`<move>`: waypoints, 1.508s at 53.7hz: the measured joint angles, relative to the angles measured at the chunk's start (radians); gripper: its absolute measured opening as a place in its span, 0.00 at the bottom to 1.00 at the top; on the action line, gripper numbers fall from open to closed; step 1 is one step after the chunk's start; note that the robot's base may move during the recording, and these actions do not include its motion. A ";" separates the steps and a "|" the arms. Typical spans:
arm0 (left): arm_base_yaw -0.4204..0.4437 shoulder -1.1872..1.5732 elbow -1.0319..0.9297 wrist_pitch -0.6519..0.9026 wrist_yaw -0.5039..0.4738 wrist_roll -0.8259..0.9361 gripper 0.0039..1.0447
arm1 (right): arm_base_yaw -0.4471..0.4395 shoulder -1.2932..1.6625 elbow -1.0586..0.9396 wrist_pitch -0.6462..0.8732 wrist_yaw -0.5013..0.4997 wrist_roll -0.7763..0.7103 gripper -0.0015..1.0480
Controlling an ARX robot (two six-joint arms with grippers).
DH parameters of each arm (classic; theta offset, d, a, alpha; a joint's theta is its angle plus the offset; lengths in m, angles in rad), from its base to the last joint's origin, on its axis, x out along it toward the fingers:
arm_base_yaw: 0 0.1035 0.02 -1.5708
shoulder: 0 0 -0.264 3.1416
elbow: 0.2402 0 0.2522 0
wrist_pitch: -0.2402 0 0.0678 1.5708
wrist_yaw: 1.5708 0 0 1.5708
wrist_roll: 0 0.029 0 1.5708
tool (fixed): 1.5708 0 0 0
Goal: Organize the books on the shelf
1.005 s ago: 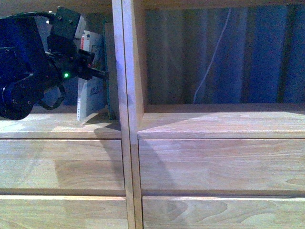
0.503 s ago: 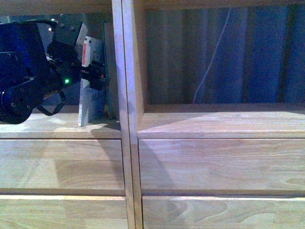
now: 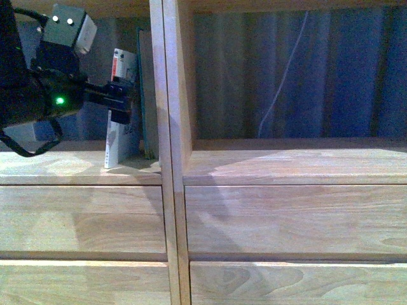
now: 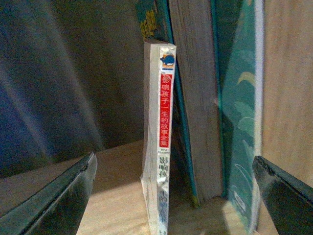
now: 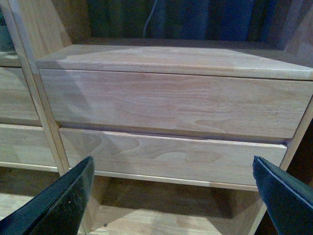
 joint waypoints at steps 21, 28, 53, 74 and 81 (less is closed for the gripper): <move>0.095 -0.653 -0.459 -0.156 0.069 -0.066 0.93 | 0.000 0.000 0.000 0.000 0.000 0.000 0.93; 0.143 -0.841 -0.564 -0.265 0.099 -0.083 0.93 | 0.000 0.000 0.000 0.000 0.000 0.000 0.93; 0.254 -1.374 -0.949 -0.515 0.266 -0.128 0.93 | 0.000 0.000 0.000 0.000 0.000 0.000 0.93; 0.121 -1.696 -1.141 -0.693 -0.193 -0.201 0.39 | 0.000 0.000 0.000 0.000 0.001 0.000 0.93; 0.121 -1.721 -1.168 -0.684 -0.194 -0.202 0.10 | 0.000 0.000 0.000 0.000 0.000 0.000 0.93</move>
